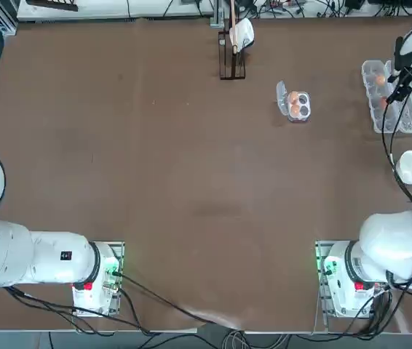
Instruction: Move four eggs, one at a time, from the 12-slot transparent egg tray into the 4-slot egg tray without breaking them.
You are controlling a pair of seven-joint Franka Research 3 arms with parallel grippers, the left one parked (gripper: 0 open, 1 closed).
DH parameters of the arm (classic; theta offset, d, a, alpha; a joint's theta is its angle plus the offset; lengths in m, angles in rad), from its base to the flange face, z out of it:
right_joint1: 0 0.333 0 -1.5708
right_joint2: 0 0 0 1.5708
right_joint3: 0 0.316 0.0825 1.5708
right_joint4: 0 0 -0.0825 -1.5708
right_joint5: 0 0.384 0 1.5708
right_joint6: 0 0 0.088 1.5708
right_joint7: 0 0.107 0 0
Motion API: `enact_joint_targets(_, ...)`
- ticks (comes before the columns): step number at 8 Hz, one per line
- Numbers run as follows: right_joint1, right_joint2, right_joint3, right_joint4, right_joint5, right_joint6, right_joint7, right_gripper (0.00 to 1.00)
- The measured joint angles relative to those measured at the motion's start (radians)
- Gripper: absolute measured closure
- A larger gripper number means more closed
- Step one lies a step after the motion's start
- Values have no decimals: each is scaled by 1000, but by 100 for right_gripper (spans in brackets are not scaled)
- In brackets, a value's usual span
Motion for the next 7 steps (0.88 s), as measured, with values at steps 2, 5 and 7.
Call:
enact_joint_targets(2, -8, 27, 0, 0, 0, 31, -15, 4)
enact_joint_targets(5, -8, 51, 2, 0, -1, 80, -28, 7)
enact_joint_targets(7, -8, 67, 2, 0, -1, 97, -30, 8)
